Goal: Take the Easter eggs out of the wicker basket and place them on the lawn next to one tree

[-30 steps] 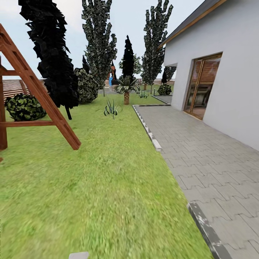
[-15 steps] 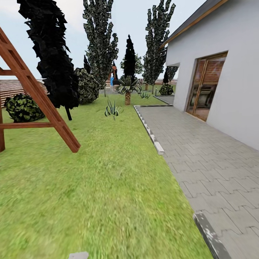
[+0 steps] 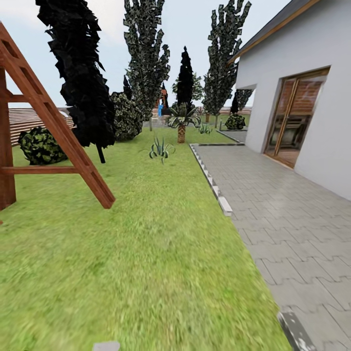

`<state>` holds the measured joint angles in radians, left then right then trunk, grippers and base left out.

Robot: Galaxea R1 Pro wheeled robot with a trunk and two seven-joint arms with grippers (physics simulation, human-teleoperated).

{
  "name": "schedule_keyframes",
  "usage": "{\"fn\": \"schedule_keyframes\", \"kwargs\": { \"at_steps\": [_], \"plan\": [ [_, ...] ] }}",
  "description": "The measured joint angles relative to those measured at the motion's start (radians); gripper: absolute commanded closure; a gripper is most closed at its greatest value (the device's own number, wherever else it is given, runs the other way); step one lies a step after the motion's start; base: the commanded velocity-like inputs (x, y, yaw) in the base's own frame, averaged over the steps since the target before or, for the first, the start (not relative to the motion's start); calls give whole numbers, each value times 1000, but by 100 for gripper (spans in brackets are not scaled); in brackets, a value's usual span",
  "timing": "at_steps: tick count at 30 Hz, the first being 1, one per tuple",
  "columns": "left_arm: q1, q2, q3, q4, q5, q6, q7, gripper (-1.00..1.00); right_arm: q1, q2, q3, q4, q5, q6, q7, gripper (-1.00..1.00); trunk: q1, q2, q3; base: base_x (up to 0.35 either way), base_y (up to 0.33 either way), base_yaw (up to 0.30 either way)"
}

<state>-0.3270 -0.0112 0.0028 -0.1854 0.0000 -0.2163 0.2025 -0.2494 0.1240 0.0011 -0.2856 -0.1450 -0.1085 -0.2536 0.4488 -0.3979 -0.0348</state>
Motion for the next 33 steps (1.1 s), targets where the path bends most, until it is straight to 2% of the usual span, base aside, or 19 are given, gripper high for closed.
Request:
{"fn": "schedule_keyframes", "kwargs": {
  "at_steps": [7, 23, 33],
  "plan": [
    [0, 0, 0, 0, 0, -1, 0, -100, 0, 0, 0, 0, 0, 0, 0, -100, 0, 0, 0, 323, 0, 186],
    [0, -2, -1, 0, 0, -7, 0, -100, 0, 0, 0, 0, 0, -1, 0, -100, 0, 0, 0, 323, -18, 24],
    [0, -5, -1, 0, 0, -7, 0, -100, 0, 1, 0, 0, 0, 1, 0, -100, 0, 0, 0, 323, -82, 185]
  ]
}}
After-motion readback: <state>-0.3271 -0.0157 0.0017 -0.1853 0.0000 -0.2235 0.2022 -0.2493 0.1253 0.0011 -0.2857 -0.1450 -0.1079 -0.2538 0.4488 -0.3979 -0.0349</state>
